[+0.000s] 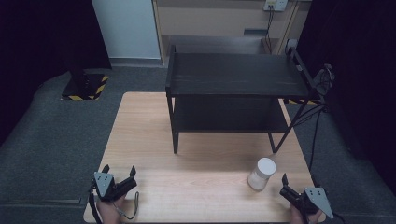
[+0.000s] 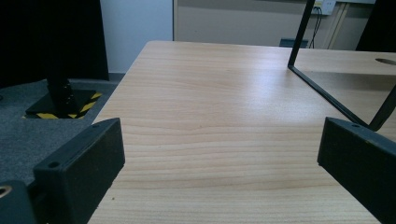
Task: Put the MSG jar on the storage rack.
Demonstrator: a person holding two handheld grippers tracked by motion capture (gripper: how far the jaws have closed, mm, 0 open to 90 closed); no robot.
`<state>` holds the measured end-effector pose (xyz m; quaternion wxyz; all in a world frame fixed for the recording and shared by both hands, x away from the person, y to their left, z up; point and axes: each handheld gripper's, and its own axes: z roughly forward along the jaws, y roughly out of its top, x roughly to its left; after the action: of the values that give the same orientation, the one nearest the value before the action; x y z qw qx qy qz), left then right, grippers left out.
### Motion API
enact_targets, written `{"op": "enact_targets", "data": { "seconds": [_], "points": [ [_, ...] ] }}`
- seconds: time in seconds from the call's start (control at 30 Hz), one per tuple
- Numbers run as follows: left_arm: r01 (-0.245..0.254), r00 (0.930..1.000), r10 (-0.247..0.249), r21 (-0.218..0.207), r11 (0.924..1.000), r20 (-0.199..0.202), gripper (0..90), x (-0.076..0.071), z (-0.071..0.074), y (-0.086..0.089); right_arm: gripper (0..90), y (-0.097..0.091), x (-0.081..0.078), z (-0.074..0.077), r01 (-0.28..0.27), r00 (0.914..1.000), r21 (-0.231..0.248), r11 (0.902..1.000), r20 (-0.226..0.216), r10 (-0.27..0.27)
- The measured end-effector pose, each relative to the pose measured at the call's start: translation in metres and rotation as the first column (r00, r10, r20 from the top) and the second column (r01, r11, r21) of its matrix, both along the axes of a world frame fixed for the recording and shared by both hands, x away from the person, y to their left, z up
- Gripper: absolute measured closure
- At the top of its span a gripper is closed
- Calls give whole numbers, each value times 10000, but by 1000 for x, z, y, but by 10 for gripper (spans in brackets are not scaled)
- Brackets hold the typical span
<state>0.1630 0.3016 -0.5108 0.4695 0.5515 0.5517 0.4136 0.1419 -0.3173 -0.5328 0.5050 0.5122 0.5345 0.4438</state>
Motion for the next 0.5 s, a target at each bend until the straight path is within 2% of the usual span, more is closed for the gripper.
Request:
{"op": "enact_targets", "data": {
  "seconds": [0.1,0.2,0.4,0.5],
  "points": [
    [-12,10000,12,2,10000,-23,0,0,0,0,5,-2,0,0,-22,10000,212,9998,14,22],
    [2,10000,-2,19,10000,-38,0,1,0,0,5,-6,0,2,-86,10000,620,9980,-1,86],
    [-37,10000,37,-51,10000,5,0,0,0,1,5,-13,0,8,-185,9996,1438,9894,-163,210],
    [-53,10000,53,-147,9999,-13,0,0,0,2,5,-9,-9,9,-251,9996,1369,9903,-116,270]
  ]
}}
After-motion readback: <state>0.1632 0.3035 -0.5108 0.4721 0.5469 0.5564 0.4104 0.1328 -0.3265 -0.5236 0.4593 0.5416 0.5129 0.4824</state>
